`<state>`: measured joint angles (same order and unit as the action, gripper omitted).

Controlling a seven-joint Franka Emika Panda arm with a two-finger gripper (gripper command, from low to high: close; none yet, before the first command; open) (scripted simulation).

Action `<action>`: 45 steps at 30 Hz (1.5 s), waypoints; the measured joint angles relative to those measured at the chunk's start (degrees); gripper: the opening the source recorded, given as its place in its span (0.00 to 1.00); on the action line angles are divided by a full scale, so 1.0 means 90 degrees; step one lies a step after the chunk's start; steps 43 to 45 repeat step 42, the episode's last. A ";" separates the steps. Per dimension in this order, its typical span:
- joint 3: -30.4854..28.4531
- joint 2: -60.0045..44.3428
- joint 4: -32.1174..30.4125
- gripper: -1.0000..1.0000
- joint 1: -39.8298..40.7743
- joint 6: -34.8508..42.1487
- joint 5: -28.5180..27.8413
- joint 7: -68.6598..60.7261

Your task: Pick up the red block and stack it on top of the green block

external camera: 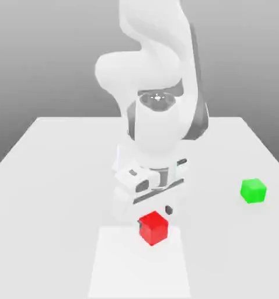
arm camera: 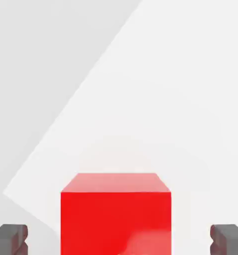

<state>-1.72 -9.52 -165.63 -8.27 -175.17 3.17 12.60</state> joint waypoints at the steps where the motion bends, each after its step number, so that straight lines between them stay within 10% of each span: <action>1: 0.0000 0.0000 0.0000 0.00 0.0000 0.0000 0.0000 0.0000; 15: -0.0037 0.1575 -0.0214 0.00 -0.0017 0.1368 -0.0409 0.0313; 31: 0.2904 0.2058 0.0429 0.00 -0.3458 0.2424 0.0562 0.1095; 38: 0.2863 0.0770 0.0511 0.00 -0.3411 0.1309 -0.0883 0.2187; 39: 0.2712 0.0565 0.0518 1.00 -0.3507 0.1132 -0.1161 0.2385; 45: 0.2712 0.0565 0.0518 1.00 -0.3506 0.1132 -0.1161 0.2385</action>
